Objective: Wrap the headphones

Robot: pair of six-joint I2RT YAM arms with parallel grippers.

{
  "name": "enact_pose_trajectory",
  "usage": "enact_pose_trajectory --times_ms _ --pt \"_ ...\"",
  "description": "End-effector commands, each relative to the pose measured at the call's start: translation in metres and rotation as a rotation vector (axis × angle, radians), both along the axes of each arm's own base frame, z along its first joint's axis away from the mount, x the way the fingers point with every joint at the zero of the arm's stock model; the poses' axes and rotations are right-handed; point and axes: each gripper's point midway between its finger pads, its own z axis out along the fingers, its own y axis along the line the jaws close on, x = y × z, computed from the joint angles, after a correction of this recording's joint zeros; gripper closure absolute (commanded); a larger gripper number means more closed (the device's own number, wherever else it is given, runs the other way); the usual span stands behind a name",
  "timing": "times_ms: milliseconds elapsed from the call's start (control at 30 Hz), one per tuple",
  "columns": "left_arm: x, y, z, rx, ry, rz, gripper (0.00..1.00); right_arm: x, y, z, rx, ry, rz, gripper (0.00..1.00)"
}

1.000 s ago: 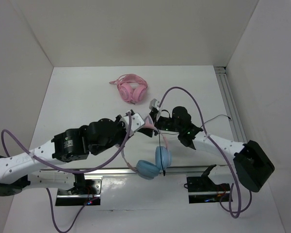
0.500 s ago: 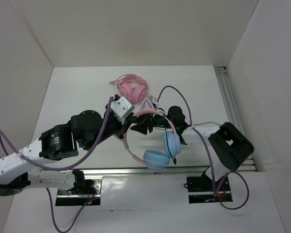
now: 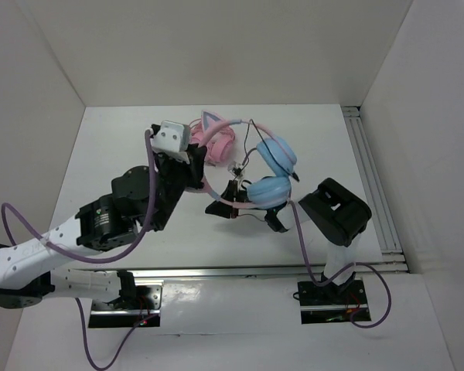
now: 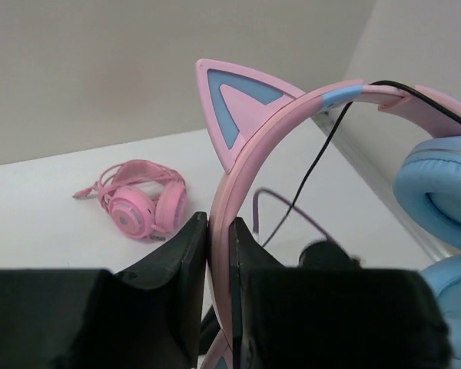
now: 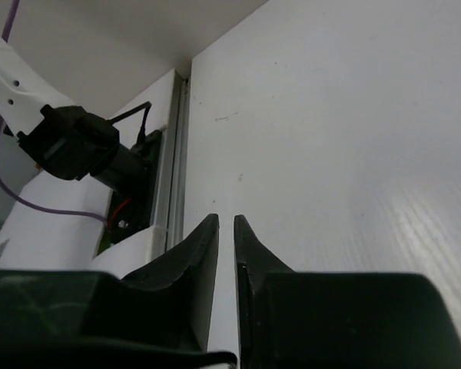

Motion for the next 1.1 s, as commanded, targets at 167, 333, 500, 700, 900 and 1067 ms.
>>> enact_pose_trajectory --times_ms 167,333,500,700,900,1067 --pt "0.042 0.019 0.053 -0.364 -0.012 0.365 1.00 -0.034 0.001 0.050 0.233 -0.185 0.070 0.88" --pt "0.059 0.023 0.032 -0.375 0.012 0.495 1.00 -0.046 -0.002 0.042 0.213 -0.161 0.065 1.00" --pt "0.089 0.050 0.023 -0.370 -0.018 0.635 1.00 -0.070 -0.002 0.050 0.196 -0.174 0.090 1.00" --pt "0.135 0.072 -0.027 -0.304 0.142 0.690 1.00 -0.103 0.011 0.036 -0.029 -0.198 0.194 1.00" --pt "0.168 0.115 -0.096 -0.249 0.279 0.791 1.00 -0.118 0.015 0.068 -0.066 -0.317 0.214 1.00" --pt "0.179 0.145 -0.135 -0.220 0.396 0.826 1.00 -0.105 0.008 0.068 -0.214 -0.371 0.102 1.00"
